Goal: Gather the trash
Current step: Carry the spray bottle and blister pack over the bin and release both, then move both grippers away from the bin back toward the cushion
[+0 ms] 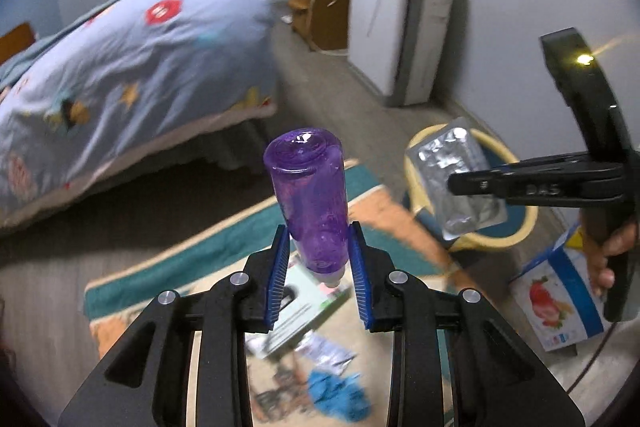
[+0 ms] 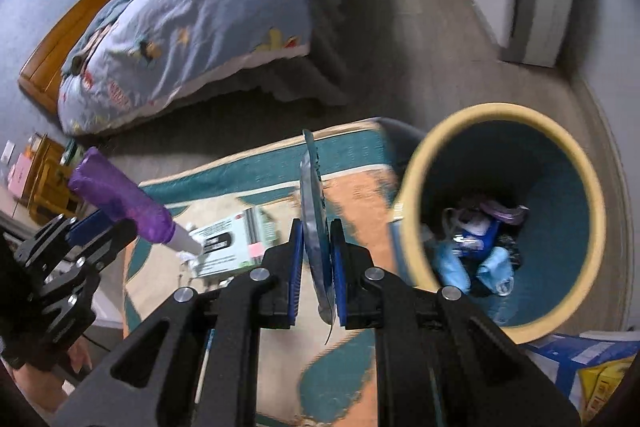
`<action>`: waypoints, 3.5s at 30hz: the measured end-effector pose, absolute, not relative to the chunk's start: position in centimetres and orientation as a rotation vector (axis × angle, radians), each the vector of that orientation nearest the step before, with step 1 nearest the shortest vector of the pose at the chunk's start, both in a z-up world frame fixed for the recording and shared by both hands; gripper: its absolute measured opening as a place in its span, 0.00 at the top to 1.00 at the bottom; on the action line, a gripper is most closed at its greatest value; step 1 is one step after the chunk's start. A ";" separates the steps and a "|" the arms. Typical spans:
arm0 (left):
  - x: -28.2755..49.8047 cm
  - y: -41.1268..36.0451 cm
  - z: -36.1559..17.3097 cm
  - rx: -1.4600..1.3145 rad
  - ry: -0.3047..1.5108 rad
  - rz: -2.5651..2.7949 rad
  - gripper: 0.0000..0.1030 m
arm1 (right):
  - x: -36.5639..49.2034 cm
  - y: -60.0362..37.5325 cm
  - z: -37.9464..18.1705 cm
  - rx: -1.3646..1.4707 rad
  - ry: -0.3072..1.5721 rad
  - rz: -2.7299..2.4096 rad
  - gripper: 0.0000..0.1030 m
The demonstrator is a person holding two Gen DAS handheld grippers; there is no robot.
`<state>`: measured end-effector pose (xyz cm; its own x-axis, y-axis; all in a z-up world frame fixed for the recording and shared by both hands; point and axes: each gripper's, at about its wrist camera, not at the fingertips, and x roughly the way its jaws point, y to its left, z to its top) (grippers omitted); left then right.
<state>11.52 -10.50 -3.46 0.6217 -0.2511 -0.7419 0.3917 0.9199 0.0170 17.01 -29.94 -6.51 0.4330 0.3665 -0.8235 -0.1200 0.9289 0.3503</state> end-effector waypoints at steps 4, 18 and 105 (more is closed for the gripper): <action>11.6 -13.6 -3.3 0.204 0.805 -0.419 0.70 | 17.1 -33.5 -6.2 0.302 1.055 0.239 0.87; 11.9 -23.0 -6.2 0.279 0.819 -0.547 0.70 | 17.1 -41.2 -7.5 0.311 1.041 0.063 0.87; 11.0 -3.8 -6.4 0.199 0.860 -0.204 0.07 | 18.6 -26.2 -8.8 0.116 1.104 0.129 0.06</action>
